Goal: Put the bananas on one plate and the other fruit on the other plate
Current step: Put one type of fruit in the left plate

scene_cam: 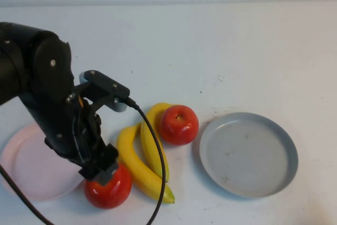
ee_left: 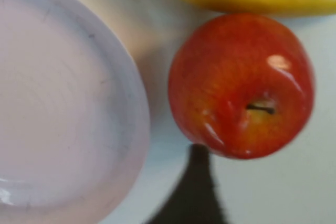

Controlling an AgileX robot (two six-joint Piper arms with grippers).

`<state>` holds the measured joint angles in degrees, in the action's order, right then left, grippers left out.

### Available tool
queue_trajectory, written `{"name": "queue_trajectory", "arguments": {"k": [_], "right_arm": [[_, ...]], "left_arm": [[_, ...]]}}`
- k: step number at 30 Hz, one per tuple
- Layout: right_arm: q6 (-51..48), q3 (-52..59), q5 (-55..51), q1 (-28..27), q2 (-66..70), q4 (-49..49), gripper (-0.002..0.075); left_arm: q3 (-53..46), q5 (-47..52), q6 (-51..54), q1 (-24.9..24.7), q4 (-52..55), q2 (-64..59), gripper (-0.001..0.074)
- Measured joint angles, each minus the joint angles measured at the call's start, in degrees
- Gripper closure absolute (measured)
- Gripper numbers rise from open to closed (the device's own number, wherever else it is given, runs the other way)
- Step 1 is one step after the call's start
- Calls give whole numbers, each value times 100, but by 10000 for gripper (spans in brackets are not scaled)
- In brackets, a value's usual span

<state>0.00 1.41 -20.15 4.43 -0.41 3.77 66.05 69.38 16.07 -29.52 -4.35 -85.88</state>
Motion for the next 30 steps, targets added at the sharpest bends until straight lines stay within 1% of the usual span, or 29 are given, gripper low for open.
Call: {"name": "queue_trajectory", "arguments": {"k": [2,3,6,15,23,30], "right_arm": [[0,0,0,0,0,0,743],[0,0,0,0,0,0,743],[0,0,0,0,0,0,743],[0,0,0,0,0,0,743],[0,0,0,0,0,0,743],[0,0,0,0,-8,0,743]], "left_arm": [[0,-82,0,0,104,-106,154],[0,-162,0,0,134,-134,114],[0,-447,36,-40,167,-174,69],[0,-661,38,-56,20,-366,66],[-324,-1188,36,-486,401,-384,66],[-337,-1172,-423,-513,543,-399,66]]}}
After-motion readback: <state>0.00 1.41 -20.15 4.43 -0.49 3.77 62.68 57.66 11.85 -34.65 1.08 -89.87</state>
